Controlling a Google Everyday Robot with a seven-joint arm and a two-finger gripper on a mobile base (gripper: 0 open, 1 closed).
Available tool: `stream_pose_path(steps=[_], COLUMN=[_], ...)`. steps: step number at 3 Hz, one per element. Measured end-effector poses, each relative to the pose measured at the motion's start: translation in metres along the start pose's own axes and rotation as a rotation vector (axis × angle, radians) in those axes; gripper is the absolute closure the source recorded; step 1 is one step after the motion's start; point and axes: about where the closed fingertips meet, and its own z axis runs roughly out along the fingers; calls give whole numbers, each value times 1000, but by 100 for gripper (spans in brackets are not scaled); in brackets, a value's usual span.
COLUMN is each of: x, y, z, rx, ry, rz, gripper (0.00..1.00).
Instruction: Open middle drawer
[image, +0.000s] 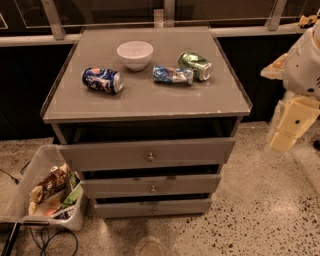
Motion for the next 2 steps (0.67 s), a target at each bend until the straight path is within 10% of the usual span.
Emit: stream_pose_path(steps=[2], x=[18], y=[27], z=[73], rx=[-68], ry=[-179], rz=[14], gripper=[0])
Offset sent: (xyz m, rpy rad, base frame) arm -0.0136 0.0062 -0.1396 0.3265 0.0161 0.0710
